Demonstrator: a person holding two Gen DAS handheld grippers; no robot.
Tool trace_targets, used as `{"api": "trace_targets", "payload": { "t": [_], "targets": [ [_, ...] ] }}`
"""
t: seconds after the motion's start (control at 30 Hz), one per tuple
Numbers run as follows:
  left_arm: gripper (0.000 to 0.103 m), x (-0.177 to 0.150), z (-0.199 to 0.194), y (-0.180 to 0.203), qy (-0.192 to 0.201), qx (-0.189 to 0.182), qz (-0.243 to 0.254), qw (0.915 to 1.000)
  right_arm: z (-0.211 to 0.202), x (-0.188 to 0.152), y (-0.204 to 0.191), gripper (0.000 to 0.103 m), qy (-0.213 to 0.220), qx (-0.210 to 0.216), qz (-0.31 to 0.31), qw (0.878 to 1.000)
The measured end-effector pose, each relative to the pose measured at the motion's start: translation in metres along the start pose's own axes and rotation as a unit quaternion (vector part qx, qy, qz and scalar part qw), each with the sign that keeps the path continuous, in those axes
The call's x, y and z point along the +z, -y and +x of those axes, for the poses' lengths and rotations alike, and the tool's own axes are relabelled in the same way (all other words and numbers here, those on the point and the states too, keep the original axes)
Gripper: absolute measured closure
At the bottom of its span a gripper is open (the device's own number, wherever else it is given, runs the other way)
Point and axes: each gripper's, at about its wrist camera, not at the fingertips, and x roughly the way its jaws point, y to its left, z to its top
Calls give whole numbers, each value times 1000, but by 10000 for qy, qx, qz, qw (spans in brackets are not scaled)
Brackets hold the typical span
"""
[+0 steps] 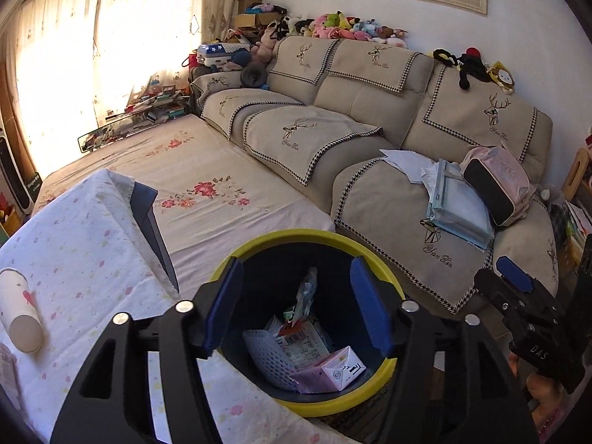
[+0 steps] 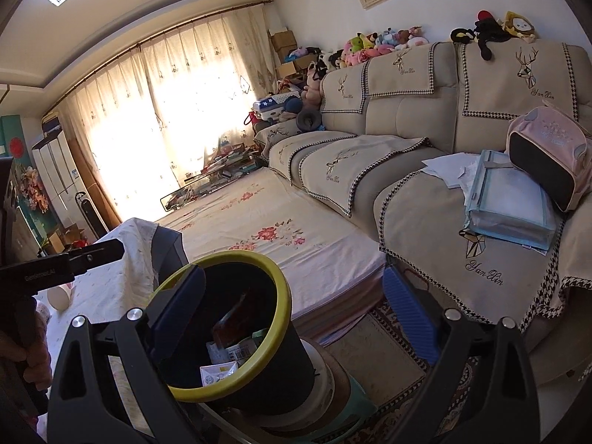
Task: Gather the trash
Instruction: 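Move both grippers back over the table toward the white paper cup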
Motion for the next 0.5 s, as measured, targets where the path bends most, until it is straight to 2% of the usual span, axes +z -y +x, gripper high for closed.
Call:
{"api": "trace_targets", "payload": {
  "t": [0.3,0.43,0.5],
  "targets": [
    [18,-23,-85,-52,591,303,-319,9973,6,-6,-27,10,-159,248,-167,9994],
    [12,-48,-133,-90,906,584,-670,9919,10,-10,-53,10,-287,418,-392,9979],
    [11,-65,-159,-115,1032,790,-904,9874,11,-12,-71,10,-358,553,-544,9963]
  ]
}}
